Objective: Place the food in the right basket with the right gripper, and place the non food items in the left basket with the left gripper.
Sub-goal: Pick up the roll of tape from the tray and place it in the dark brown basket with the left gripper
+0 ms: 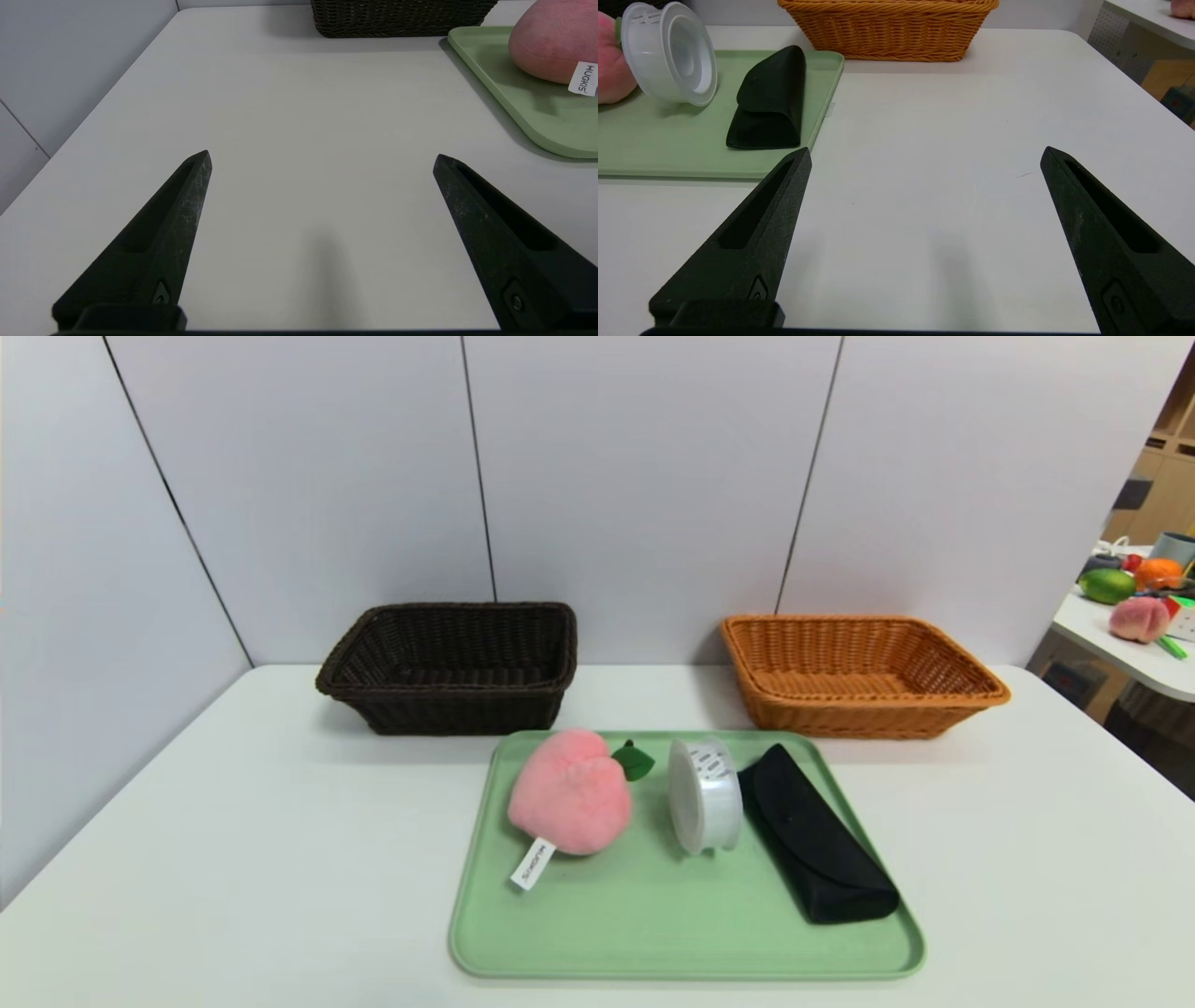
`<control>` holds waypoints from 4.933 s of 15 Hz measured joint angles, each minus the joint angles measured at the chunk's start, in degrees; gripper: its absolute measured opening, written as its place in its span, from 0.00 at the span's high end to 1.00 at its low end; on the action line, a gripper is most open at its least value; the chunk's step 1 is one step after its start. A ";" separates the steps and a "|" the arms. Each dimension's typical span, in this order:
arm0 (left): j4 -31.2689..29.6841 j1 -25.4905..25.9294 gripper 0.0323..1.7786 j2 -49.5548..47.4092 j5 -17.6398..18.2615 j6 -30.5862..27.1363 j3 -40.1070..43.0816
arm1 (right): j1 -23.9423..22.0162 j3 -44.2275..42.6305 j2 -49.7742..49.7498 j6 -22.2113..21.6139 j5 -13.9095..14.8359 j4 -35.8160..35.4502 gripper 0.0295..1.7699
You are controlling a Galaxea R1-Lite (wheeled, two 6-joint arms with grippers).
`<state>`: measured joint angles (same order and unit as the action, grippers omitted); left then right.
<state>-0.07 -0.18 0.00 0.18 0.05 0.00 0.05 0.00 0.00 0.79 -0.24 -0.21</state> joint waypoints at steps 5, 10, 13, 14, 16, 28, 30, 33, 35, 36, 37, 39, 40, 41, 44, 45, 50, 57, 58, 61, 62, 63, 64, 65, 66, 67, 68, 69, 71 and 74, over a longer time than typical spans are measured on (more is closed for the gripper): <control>0.05 0.00 0.05 0.00 0.00 -0.18 0.00 | -0.02 0.00 0.00 -0.17 0.06 0.07 0.04; 0.02 0.00 0.05 0.00 0.02 -0.18 0.00 | -0.02 0.00 0.00 0.41 -0.06 0.16 0.04; 0.00 0.00 0.05 0.00 -0.07 -0.57 0.00 | -0.02 0.00 0.00 0.33 -0.02 0.16 0.04; 0.00 0.00 0.05 0.00 -0.02 -0.89 0.00 | -0.02 0.00 0.00 0.52 -0.22 0.13 0.04; -0.04 0.00 0.05 0.00 -0.02 -1.23 0.00 | 0.02 0.00 0.00 0.09 -0.11 0.11 0.04; 9.41 0.00 0.05 0.00 1.02 -1.61 -6.36 | -0.02 -6.83 0.02 0.39 -1.35 6.62 0.04; 17.41 0.00 0.05 0.44 3.04 -1.37 -12.53 | 0.00 -13.19 0.49 0.28 -3.56 14.40 0.04; 23.42 -0.04 0.05 5.38 4.89 -1.32 -20.03 | 0.11 -20.89 5.01 -0.09 -5.99 22.59 0.04; 24.66 -0.22 0.05 11.24 5.22 -1.32 -24.47 | 0.66 -24.66 10.30 -0.52 -6.34 23.88 0.04; 25.06 -0.45 0.05 14.87 5.29 -1.41 -26.76 | 0.85 -26.34 13.30 -0.63 -6.40 24.16 0.04; 25.39 -0.69 0.05 18.52 5.35 -1.61 -29.01 | 1.02 -28.17 16.51 -0.69 -6.40 24.26 0.04; 26.33 -1.08 0.05 26.45 5.40 -2.06 -34.04 | 1.22 -32.35 23.56 -0.77 -6.47 24.54 0.04; 27.08 -1.27 0.05 30.87 5.51 -2.28 -37.07 | 1.27 -34.43 27.04 -0.79 -6.50 24.98 0.04; 27.97 -1.46 0.05 34.95 5.85 -2.61 -40.02 | 1.29 -36.27 30.43 -0.77 -6.51 25.43 0.04; 31.40 -2.18 0.05 46.75 7.73 -6.16 -48.92 | 1.33 -39.94 40.73 -0.74 -7.14 25.67 0.04; 31.93 -2.57 0.05 50.36 9.05 -7.20 -51.52 | 1.33 -40.85 44.31 -0.66 -7.55 25.64 0.04; 32.21 -7.30 0.05 67.37 17.02 -8.59 -62.32 | 1.43 -45.70 59.28 2.26 -10.84 25.43 0.04; 27.03 -20.52 0.05 81.23 18.20 -8.25 -66.07 | 4.44 -47.46 67.96 4.39 -14.30 23.88 0.04; 26.33 -21.64 0.05 82.43 18.14 -8.01 -66.04 | 4.69 -47.46 68.49 4.39 -14.28 23.88 0.04; 26.15 -23.10 0.05 84.46 18.09 -7.84 -65.60 | 4.99 -47.41 69.46 4.47 -14.12 23.86 0.04; 26.11 -23.34 0.05 84.87 18.09 -7.84 -65.55 | 5.01 -47.38 69.84 4.58 -13.99 23.80 0.04; 26.11 -23.87 0.05 85.22 18.05 -7.79 -65.51 | 5.07 -47.37 70.23 4.58 -13.84 23.80 0.04; 26.11 -24.48 0.05 85.58 17.97 -7.77 -65.51 | 5.13 -47.37 70.61 4.55 -13.70 23.80 0.04; 26.11 -24.98 0.05 85.81 17.94 -7.75 -65.51 | 5.16 -47.41 70.91 4.55 -13.64 23.80 0.04; 26.11 -25.37 0.05 85.97 17.92 -7.70 -65.46 | 5.18 -47.65 71.22 4.52 -13.62 23.80 0.04; 26.11 -25.75 0.05 86.05 17.92 -7.70 -65.40 | 5.21 -47.87 71.50 4.47 -13.58 23.80 0.04; 26.11 -26.03 0.05 86.14 17.90 -7.73 -65.40 | 5.27 -48.09 71.80 4.41 -13.53 23.77 0.04; 26.11 -26.25 0.05 86.24 17.64 -7.85 -65.40 | 5.49 -48.20 72.02 4.46 -13.47 23.80 0.04; 26.11 -26.38 0.05 86.27 17.54 -7.90 -65.40 | 6.42 -48.48 72.44 4.41 -13.47 23.80 0.04; 26.14 -26.44 0.05 86.21 17.48 -7.84 -65.54 | 7.66 -48.81 72.90 4.27 -13.45 23.82 0.04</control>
<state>26.06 -26.62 86.21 17.66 -7.79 -65.54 7.70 -48.81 72.90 5.06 -13.69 23.61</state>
